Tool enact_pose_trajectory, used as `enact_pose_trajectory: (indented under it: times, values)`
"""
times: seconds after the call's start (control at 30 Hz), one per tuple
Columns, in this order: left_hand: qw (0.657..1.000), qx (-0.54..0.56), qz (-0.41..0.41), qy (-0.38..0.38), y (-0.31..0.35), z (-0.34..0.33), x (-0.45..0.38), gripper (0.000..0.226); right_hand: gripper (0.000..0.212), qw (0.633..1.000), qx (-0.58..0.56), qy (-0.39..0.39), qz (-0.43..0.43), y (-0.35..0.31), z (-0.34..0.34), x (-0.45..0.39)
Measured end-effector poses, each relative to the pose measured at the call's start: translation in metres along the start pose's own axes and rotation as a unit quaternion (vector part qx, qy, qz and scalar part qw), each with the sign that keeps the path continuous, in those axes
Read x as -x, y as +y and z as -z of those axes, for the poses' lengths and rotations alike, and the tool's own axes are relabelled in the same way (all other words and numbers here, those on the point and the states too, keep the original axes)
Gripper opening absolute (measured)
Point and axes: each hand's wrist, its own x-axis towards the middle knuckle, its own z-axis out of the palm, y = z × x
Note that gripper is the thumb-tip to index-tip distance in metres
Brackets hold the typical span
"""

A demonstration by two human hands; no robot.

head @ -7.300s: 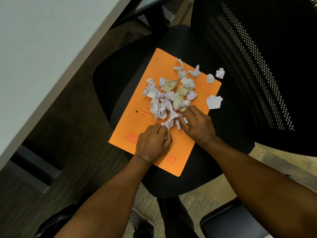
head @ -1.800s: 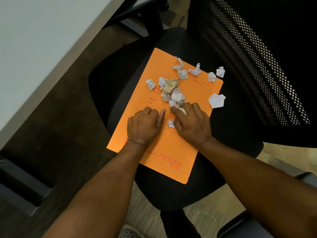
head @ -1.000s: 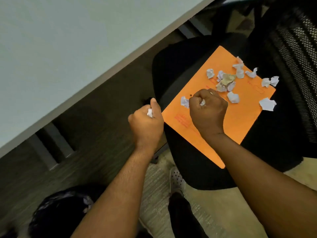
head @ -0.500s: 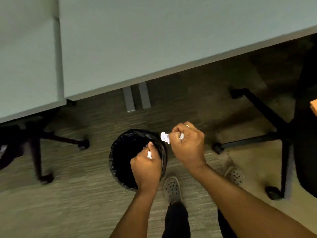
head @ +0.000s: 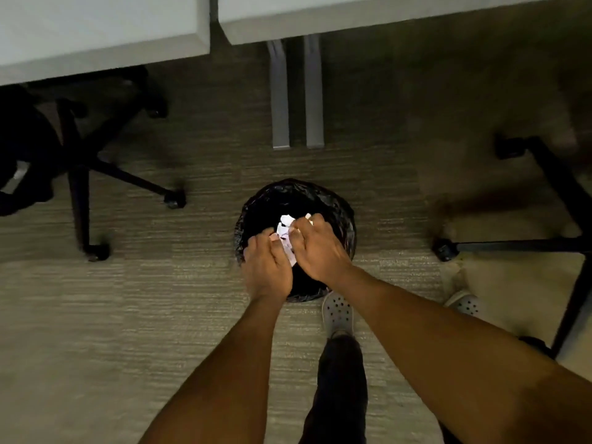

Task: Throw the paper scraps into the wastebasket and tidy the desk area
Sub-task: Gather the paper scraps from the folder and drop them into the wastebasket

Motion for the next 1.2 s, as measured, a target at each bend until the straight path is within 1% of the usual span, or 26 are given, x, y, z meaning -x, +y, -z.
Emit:
enact_pose_trajectory:
  times: [0.03, 0.1, 0.13, 0.2, 0.3, 0.43, 0.53, 0.7, 0.8, 0.97, 1.1, 1.2]
  values:
    - [0.997, -0.061, -0.007, -0.045, -0.006, -0.002, 0.001, 0.069, 0.053, 0.998, 0.04, -0.039, -0.012, 0.003, -0.002, -0.002]
    - [0.974, -0.187, -0.039, -0.118, -0.018, -0.003, 0.007, 0.066, 0.055, 0.988, 0.129, -0.084, -0.022, 0.007, -0.005, -0.002]
    - [0.964, -0.223, -0.054, -0.135, -0.022, -0.002, 0.011, 0.063, 0.057, 0.983, 0.157, -0.09, -0.017, 0.008, -0.004, -0.001]
    - [0.954, -0.255, -0.064, -0.143, -0.024, 0.002, 0.019, 0.063, 0.06, 0.977, 0.188, -0.097, 0.012, 0.013, -0.003, 0.003]
    - [0.951, -0.267, -0.064, -0.144, -0.02, 0.007, 0.025, 0.071, 0.062, 0.974, 0.2, -0.093, 0.043, 0.016, 0.001, 0.013]
    - [0.949, -0.271, -0.084, -0.14, -0.006, 0.008, 0.023, 0.074, 0.067, 0.981, 0.178, -0.071, 0.042, 0.015, 0.014, 0.019]
    - [0.948, -0.267, -0.107, -0.137, 0.009, 0.008, 0.023, 0.074, 0.073, 0.986, 0.159, -0.045, 0.037, 0.015, 0.03, 0.026]
    - [0.952, -0.227, -0.16, -0.128, 0.051, 0.002, 0.033, 0.074, 0.067, 0.996, 0.092, 0.0, 0.001, 0.026, 0.072, 0.049]
    - [0.951, -0.191, -0.208, -0.125, 0.087, -0.008, 0.044, 0.07, 0.067, 0.995, 0.081, 0.045, -0.025, 0.038, 0.108, 0.069]
    - [0.931, -0.146, -0.303, -0.14, 0.164, -0.024, 0.07, 0.063, 0.063, 0.983, 0.082, 0.153, -0.066, 0.059, 0.179, 0.108]
    - [0.908, -0.112, -0.375, -0.153, 0.234, -0.037, 0.089, 0.057, 0.049, 0.961, 0.049, 0.257, -0.088, 0.077, 0.234, 0.137]
    - [0.887, -0.098, -0.418, -0.168, 0.283, -0.045, 0.106, 0.056, 0.044, 0.94, 0.035, 0.324, -0.096, 0.087, 0.275, 0.161]
